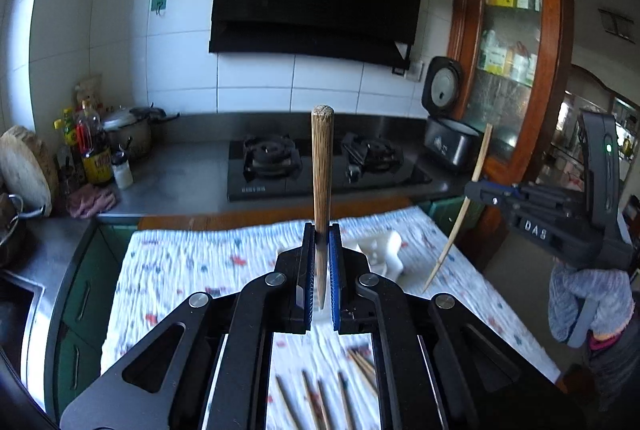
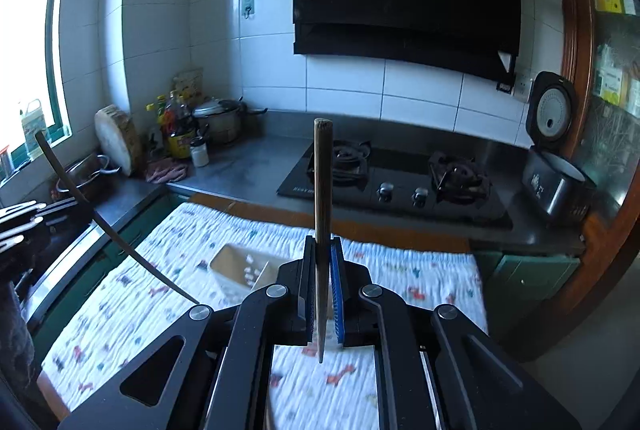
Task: Organize utensils
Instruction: 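Carry the left tool's chopstick into the white holder while the right tool inserts its own, then open the left tool in the holder while the right tool releases its chopstick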
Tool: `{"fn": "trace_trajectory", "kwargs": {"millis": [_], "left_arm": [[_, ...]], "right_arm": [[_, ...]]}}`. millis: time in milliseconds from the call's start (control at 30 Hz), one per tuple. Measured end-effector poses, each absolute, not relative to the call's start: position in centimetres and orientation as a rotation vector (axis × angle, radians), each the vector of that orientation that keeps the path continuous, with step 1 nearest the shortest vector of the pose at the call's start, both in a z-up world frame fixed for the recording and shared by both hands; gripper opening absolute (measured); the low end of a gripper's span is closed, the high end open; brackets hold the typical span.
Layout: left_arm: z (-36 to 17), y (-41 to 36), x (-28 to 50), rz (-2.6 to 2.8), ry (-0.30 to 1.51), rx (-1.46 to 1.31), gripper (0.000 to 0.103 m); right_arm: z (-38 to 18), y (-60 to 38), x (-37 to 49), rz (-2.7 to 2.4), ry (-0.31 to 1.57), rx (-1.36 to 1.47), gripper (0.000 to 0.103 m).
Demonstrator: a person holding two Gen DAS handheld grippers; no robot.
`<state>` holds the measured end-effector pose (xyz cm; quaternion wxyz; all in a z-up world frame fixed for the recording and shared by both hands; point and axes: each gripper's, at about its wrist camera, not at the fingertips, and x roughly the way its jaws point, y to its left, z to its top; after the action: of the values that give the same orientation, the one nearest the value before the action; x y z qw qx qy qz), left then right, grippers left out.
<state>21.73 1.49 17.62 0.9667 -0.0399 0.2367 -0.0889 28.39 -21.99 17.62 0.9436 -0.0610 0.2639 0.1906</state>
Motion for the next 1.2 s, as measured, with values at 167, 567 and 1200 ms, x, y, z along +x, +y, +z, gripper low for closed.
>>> {"fn": "trace_trajectory", "kwargs": {"millis": [167, 567, 1200], "left_arm": [[17.9, 1.4, 25.6, -0.177, 0.471, -0.114, 0.005], [12.8, 1.5, 31.2, -0.135, 0.571, -0.154, 0.005], [6.4, 2.8, 33.4, -0.126, 0.713, -0.191, 0.007]], "right_arm": [[17.8, -21.5, 31.6, 0.357, 0.525, -0.117, 0.007], [13.2, -20.4, 35.3, 0.371, 0.547, -0.118, 0.007], [8.5, -19.8, 34.9, 0.39, 0.615, -0.133, 0.008]]}}
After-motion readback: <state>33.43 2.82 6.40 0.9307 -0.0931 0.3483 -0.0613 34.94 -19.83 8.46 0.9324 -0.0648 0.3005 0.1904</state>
